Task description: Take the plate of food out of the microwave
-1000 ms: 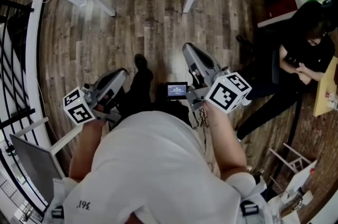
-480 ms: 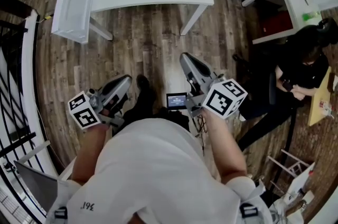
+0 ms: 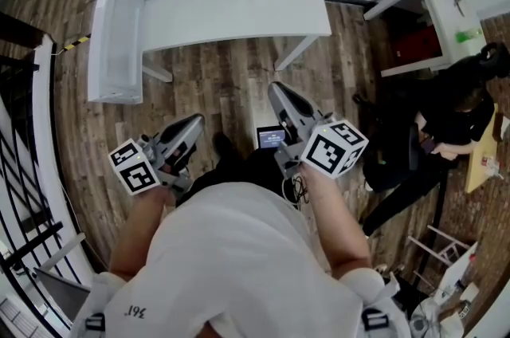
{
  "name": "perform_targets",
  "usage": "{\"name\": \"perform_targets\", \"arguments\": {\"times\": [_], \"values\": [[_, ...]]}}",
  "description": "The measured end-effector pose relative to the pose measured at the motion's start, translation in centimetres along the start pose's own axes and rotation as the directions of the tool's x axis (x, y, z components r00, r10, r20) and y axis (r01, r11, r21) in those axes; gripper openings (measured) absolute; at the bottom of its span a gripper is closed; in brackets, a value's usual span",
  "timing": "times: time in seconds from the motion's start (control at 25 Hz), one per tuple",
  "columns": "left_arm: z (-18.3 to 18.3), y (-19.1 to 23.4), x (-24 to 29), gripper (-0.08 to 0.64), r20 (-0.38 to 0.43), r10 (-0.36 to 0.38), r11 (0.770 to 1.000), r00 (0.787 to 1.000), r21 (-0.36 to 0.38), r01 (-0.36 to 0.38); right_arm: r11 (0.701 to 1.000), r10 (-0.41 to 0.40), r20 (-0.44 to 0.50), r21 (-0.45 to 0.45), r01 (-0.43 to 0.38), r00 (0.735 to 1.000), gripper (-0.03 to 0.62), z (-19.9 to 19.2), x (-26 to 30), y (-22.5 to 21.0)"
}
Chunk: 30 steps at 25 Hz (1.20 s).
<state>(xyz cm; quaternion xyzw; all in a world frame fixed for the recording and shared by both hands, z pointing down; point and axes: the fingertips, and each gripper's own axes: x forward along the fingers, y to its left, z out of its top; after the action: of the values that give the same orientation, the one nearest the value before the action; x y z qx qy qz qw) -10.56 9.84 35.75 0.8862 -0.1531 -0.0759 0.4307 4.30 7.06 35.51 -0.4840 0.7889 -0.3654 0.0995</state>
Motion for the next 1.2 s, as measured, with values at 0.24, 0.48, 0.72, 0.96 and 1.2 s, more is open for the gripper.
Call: {"name": "perform_targets", "arguments": {"times": [0.24,0.48,0.72,0.96,1.2], "values": [[0.6,2.1,2.1,0.005,-0.013,0.02,1.0,1.0,-0.015,-0.021,1.0,-0.013,-0.01,0.015,0.013,1.0,0.003,0.9,1.5,-2.1],[3.6,5.1,4.6,0.005,0.058,0.086,0.996,0.995,-0.027,-0.084,0.999,0.031,-0.076,0.017,-0.03,0.997,0.003,3.2,5.5,-4.9],[7.1,8.1,8.2,0.005,0.131,0.167,0.986,0.977,-0.053,-0.161,0.993,0.093,-0.161,-0.05,-0.102,0.982,0.003,6.8,10.0,-6.7],[10.0,10.1,12.0,0.005,0.186,0.21,0.978,0.96,-0.052,-0.204,0.982,0.131,-0.24,-0.098,-0.159,0.962,0.003,9.0,13.1,-9.0],[11.0,12.0,12.3,0.005,0.222,0.271,0.962,0.936,-0.07,-0.262,0.977,0.148,-0.288,-0.104,-0.185,0.946,0.003,9.4,15.5,-10.6]]}}
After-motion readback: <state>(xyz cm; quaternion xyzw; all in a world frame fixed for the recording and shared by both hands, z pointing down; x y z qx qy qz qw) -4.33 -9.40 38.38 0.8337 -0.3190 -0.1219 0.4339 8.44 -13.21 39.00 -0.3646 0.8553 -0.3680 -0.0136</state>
